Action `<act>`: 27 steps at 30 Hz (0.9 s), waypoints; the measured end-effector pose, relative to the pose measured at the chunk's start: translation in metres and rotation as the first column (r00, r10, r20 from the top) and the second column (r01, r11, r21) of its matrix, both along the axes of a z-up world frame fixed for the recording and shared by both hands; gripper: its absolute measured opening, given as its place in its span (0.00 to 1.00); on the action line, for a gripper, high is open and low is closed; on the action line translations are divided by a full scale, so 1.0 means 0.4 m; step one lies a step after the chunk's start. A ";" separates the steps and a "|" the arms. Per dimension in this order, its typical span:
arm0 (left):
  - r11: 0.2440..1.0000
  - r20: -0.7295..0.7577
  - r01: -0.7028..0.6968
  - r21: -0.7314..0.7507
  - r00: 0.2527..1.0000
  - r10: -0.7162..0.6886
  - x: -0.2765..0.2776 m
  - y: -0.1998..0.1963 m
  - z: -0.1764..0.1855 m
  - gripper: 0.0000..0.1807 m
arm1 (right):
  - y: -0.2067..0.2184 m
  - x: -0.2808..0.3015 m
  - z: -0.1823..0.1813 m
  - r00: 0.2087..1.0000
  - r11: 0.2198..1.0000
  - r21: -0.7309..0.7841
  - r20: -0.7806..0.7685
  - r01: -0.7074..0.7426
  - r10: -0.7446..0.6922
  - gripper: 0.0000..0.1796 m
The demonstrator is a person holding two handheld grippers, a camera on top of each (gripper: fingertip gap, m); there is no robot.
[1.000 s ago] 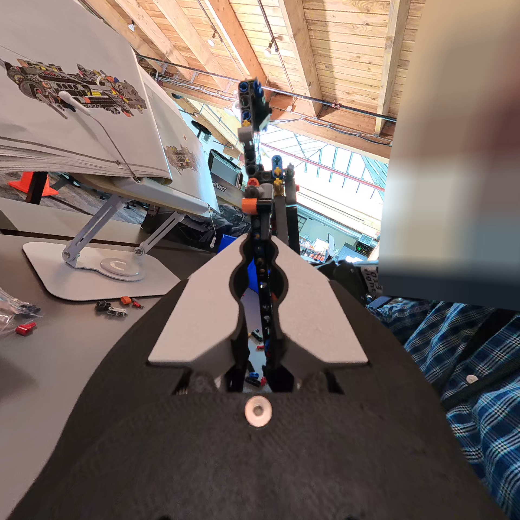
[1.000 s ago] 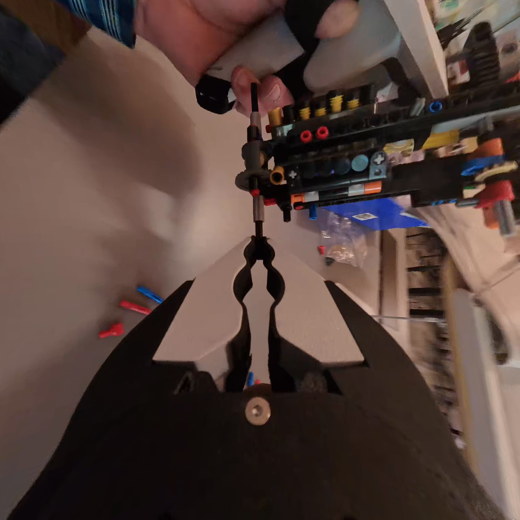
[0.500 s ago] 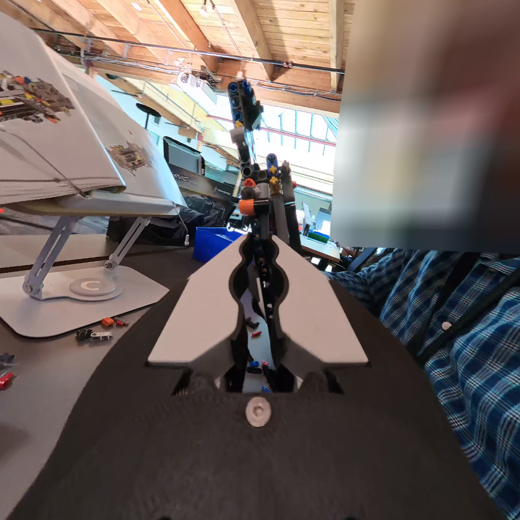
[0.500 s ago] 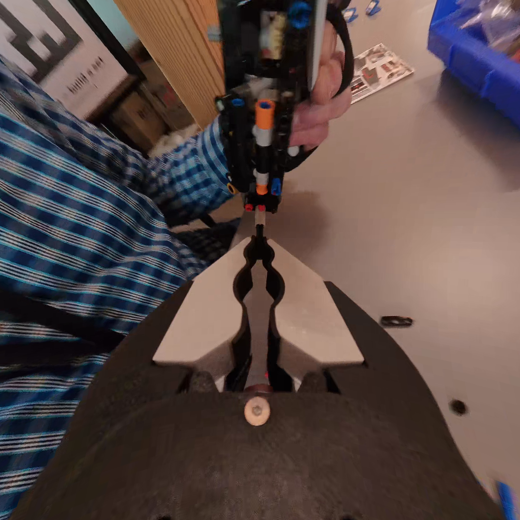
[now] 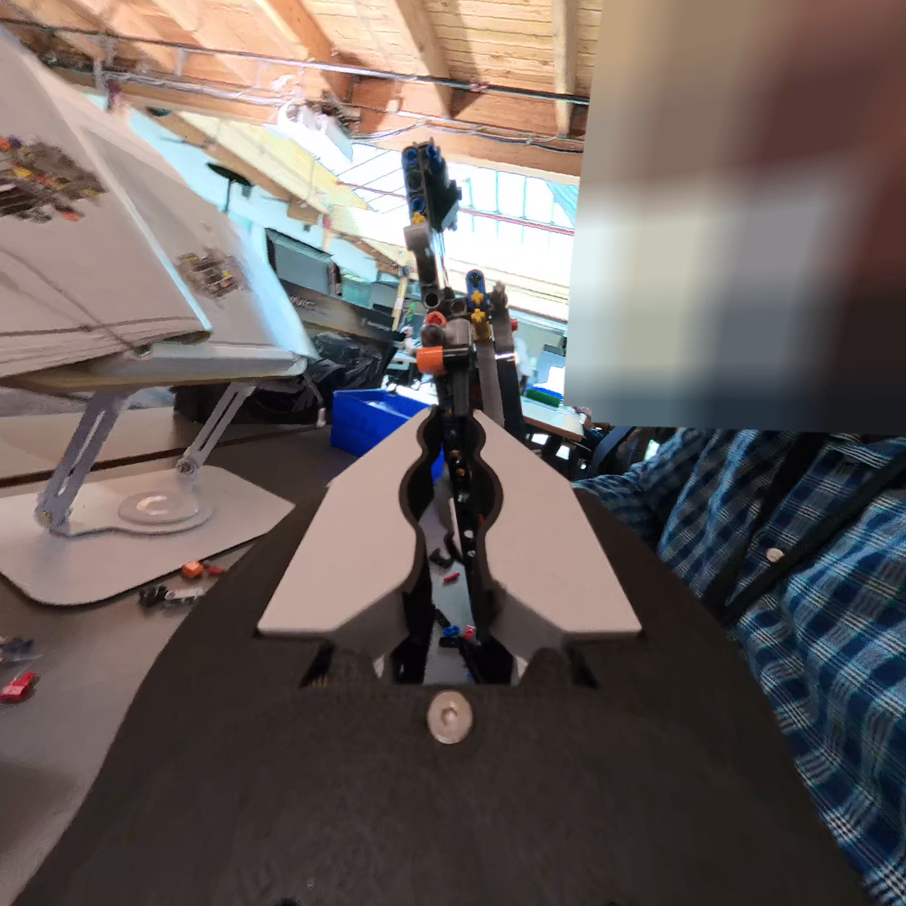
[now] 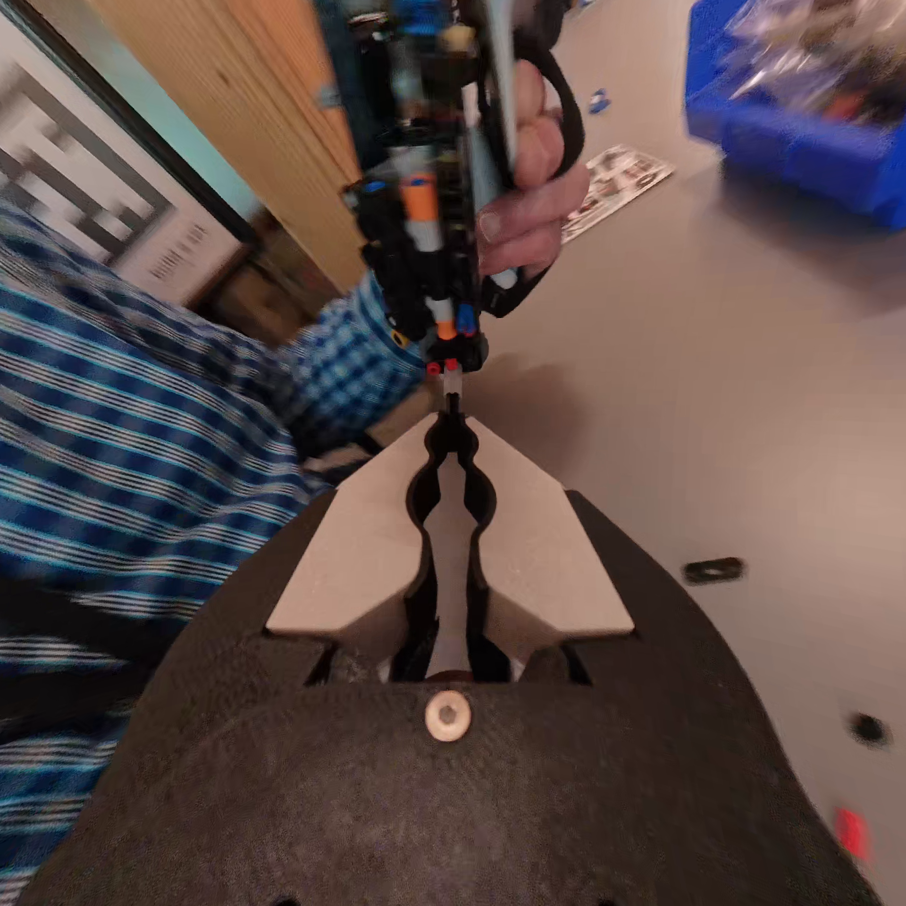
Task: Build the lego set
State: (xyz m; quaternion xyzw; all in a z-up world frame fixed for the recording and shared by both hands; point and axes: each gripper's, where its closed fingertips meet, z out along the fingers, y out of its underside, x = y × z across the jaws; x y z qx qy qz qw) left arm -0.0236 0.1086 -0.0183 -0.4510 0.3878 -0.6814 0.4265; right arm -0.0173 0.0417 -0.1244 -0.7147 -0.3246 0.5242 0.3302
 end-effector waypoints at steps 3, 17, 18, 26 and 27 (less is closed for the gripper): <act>0.996 -0.020 -0.049 -0.075 0.999 0.048 0.006 0.035 -0.010 0.04 | 0.023 0.016 0.003 0.980 0.969 0.243 0.177 0.048 -0.093 0.00; 0.905 -0.131 -0.198 -0.377 0.978 0.160 0.024 0.152 -0.052 0.05 | 0.094 0.063 0.067 0.720 0.458 0.862 0.457 -0.216 -0.521 0.00; 0.898 -0.132 -0.193 -0.395 0.980 0.152 0.025 0.155 -0.055 0.05 | 0.095 0.062 0.071 0.693 0.402 0.877 0.462 -0.264 -0.553 0.00; 0.846 -0.166 -0.198 -0.495 0.977 0.132 0.034 0.173 -0.102 0.05 | 0.098 0.054 0.093 0.554 0.111 0.841 0.441 -0.529 -0.706 0.00; 0.842 -0.169 -0.202 -0.501 0.977 0.134 0.035 0.175 -0.107 0.06 | 0.099 0.053 0.095 0.549 0.102 0.834 0.443 -0.542 -0.709 0.00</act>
